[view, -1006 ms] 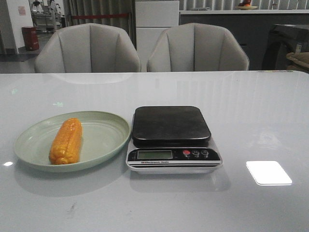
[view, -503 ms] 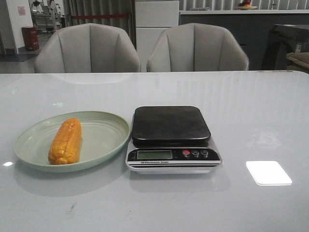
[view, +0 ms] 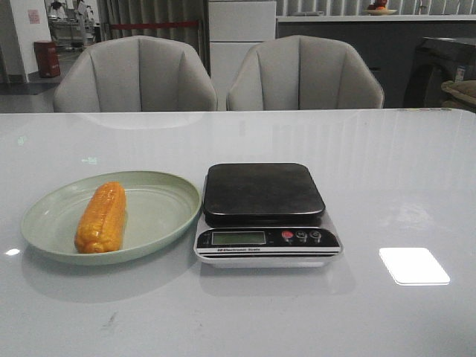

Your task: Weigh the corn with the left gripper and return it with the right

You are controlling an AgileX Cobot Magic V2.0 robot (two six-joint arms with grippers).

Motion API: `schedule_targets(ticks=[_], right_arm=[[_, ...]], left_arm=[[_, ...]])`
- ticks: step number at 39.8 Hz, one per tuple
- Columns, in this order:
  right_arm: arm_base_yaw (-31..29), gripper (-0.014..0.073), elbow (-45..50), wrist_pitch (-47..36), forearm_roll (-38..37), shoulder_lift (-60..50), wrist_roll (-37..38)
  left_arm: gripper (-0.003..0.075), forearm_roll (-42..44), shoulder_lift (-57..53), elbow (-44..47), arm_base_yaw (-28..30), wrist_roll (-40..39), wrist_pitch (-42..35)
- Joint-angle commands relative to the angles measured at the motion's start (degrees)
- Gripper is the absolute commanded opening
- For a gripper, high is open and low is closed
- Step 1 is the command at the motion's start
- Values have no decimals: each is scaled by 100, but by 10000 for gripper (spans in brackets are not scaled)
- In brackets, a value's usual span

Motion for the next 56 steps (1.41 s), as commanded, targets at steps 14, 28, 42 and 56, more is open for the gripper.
schedule_targets(ticks=[14, 28, 42, 56], right_arm=[[-44, 176, -162, -518, -66, 49, -52], [-44, 176, -162, -505, -66, 49, -52], [-44, 176, -162, -504, -66, 49, -52], [-44, 176, -162, -492, -66, 49, -52]], left_arm=[[114, -53, 77, -167, -18, -9, -446], [114, -12, 77, -28, 928, -9, -677], [114, 67, 77, 1539, 3033, -9, -3138], [114, 67, -341, 2217, 4003, -9, -3240]])
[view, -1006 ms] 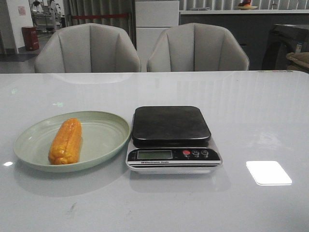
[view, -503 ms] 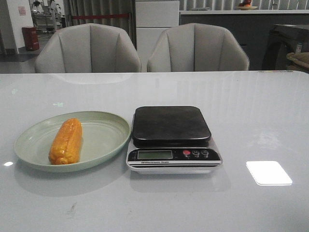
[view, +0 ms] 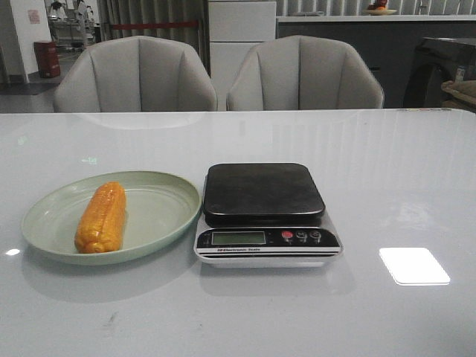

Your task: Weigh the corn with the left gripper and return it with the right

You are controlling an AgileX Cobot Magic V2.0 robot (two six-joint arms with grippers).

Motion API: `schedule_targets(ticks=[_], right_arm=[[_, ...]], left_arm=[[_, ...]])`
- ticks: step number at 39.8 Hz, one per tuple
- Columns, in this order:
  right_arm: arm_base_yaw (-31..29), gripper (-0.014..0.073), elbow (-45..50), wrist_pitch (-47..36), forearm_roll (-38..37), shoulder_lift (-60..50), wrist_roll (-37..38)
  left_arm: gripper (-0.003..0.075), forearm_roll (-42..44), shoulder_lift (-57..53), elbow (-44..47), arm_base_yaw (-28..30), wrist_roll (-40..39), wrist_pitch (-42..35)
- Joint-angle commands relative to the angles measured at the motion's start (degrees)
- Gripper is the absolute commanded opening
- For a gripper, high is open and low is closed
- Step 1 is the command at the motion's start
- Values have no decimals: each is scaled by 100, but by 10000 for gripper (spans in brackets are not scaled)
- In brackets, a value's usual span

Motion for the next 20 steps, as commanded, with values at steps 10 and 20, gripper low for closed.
schedule_targets(ticks=[10, 20], right_arm=[[-44, 176, -162, -469, -66, 49, -52], [-44, 176, -162, -449, -66, 49, -52]], left_arm=[[114, 0, -167, 177, 265, -9, -441], [114, 0, -167, 177, 265, -9, -441]])
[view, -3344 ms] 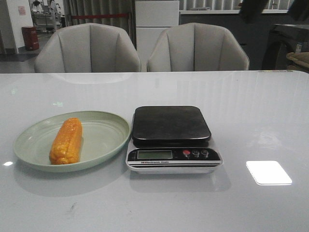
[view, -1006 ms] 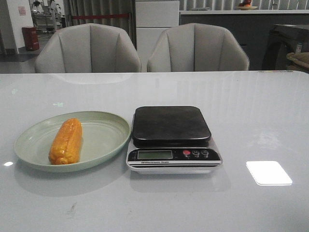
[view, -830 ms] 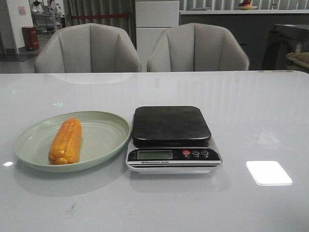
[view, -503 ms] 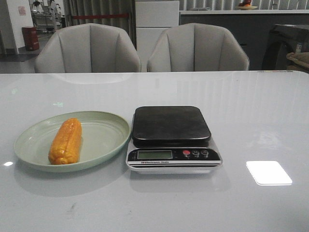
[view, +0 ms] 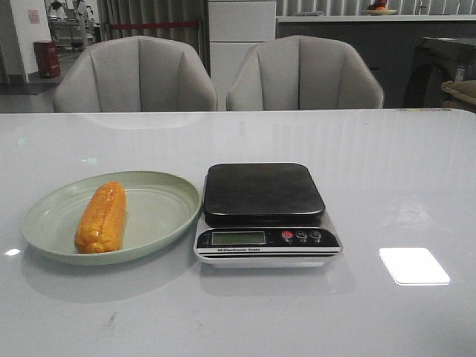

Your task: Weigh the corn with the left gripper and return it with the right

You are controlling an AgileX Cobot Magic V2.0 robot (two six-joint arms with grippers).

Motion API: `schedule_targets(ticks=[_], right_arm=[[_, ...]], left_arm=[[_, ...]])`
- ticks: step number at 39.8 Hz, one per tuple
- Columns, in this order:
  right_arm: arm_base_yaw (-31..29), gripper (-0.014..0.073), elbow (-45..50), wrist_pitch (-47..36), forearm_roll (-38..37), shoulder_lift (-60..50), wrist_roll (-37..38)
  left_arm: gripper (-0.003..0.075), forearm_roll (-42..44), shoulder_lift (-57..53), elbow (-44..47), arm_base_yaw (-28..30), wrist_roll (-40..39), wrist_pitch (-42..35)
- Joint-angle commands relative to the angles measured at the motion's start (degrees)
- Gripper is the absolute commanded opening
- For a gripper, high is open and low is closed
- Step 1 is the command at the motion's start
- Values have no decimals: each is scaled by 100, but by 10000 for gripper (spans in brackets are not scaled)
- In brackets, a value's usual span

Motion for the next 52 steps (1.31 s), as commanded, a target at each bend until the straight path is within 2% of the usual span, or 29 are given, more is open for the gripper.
schedule_targets(ticks=[1, 23, 27, 31, 36, 41, 45, 47, 52], right_arm=[[-44, 176, -162, -450, -66, 49, -52], [-44, 176, -140, -435, -66, 38, -52], [-199, 176, -88, -429, -66, 31, -52], [-656, 176, 101, -726, -66, 26, -52], [-1270, 176, 537, -1717, -66, -82, -52], [-1513, 176, 971, -2362, -66, -345, -52], [-1533, 176, 1282, -2550, -66, -741, -52], [-1533, 176, 1292, -2342, -66, -997, -52], [-1590, 176, 1294, -2270, -66, -988, -52]], left_arm=[[114, 0, -115, 177, 11, -9, -441], [114, 0, -115, 177, 11, -9, -441], [114, 0, -115, 177, 11, -9, -441], [114, 0, -115, 177, 11, -9, -441], [114, 0, -115, 177, 11, -9, -441], [114, 0, -115, 177, 11, -9, -441], [114, 0, -115, 177, 11, -9, -441], [114, 0, -115, 177, 11, -9, -441], [114, 0, -115, 177, 11, -9, -441]])
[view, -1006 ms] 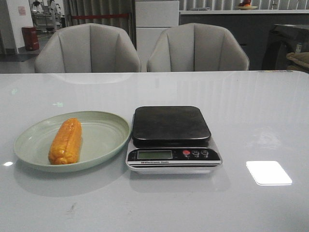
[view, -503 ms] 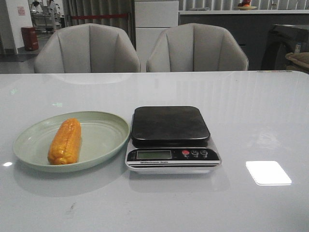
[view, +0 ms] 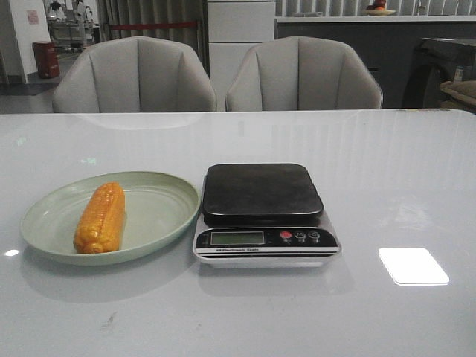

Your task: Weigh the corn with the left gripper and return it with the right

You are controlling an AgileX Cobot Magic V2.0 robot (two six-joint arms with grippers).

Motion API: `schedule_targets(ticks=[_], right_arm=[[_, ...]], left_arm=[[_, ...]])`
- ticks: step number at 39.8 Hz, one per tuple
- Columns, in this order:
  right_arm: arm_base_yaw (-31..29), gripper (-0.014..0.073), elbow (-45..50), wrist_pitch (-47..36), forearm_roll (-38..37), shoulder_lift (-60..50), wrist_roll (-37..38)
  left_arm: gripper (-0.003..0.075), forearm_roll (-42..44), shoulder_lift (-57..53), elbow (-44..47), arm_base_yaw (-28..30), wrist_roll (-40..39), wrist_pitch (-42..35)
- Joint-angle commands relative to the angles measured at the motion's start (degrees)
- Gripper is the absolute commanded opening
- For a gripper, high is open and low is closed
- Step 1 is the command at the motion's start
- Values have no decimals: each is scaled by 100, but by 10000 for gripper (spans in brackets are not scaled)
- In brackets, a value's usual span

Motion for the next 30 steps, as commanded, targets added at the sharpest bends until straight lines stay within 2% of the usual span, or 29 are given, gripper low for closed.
schedule_targets(ticks=[1, 30], right_arm=[[-81, 176, 64, -425, -66, -78, -52], [-232, 176, 64, -425, -66, -78, -52]], left_arm=[[114, 0, -115, 177, 11, -9, -441], [114, 0, -115, 177, 11, -9, -441]])
